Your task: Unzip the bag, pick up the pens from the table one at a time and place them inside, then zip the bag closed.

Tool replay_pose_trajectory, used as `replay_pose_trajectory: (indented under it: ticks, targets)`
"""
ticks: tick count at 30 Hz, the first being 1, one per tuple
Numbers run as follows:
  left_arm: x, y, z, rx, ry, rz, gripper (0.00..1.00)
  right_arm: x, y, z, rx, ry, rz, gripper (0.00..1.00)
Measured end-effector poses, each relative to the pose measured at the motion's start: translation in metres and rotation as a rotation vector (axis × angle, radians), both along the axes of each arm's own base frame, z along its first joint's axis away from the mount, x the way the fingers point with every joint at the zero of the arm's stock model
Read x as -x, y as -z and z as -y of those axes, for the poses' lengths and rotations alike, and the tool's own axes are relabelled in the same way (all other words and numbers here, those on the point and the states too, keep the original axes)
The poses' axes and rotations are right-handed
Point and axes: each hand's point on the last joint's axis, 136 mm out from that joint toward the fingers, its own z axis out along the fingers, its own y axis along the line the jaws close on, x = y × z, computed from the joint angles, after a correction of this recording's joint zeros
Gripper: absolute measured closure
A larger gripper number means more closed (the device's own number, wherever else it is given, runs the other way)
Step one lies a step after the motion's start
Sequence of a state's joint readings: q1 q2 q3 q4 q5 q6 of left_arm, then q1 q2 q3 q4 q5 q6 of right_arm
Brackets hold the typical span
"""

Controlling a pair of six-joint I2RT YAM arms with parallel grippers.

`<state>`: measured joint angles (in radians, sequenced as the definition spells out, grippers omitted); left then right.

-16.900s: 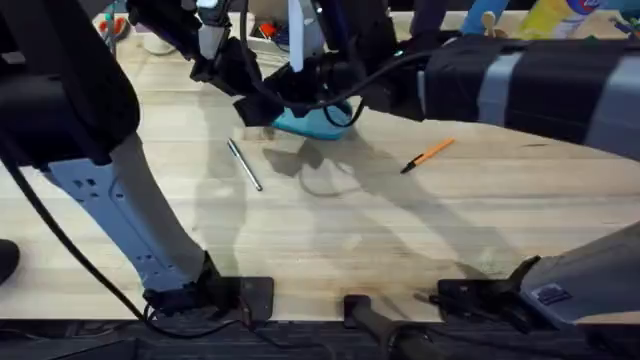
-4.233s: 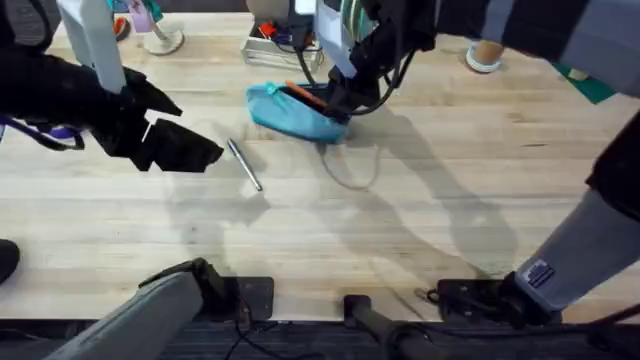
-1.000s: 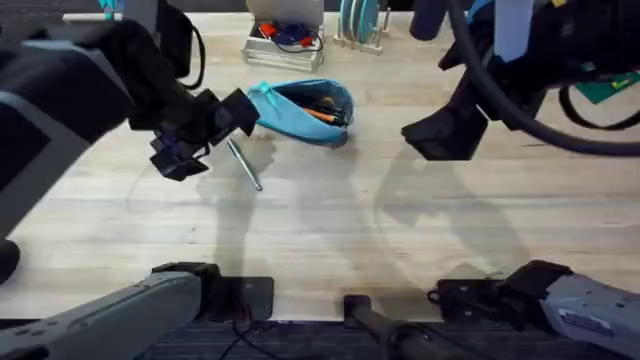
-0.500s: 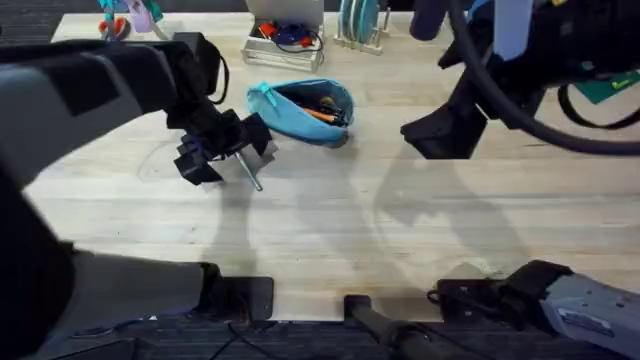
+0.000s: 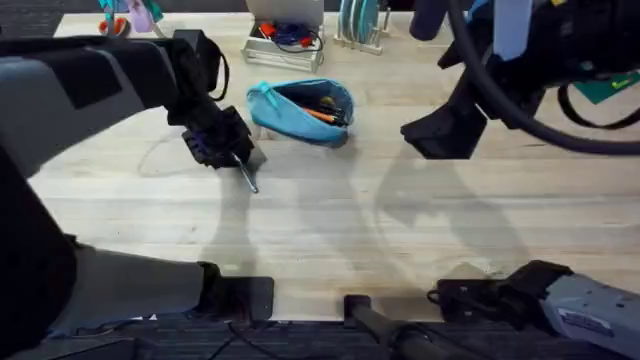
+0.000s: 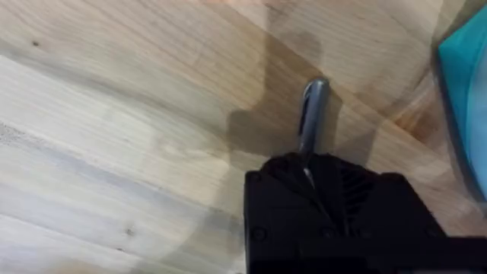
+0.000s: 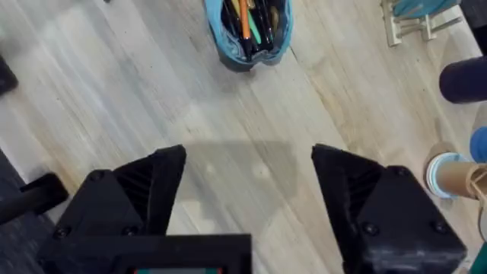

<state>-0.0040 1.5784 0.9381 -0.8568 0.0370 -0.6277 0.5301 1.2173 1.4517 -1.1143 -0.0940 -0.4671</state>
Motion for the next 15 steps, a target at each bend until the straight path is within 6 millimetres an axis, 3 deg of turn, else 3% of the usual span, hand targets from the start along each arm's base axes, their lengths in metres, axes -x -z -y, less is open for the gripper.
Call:
replay_pose_trajectory:
  ticks: [5,8,15]
  targets:
    - [0.004,-0.004,0.001,0.003,0.02,-0.021,0.959,0.0,0.0,0.0,0.0,0.0,0.0,0.004]
    - [0.006,-0.016,0.001,0.003,0.032,-0.034,0.96,0.0,0.0,0.0,0.0,0.0,0.0,0.004]
    - [0.001,-0.091,0.002,0.009,0.038,0.05,0.96,0.0,0.0,0.0,0.0,0.0,0.0,0.003]
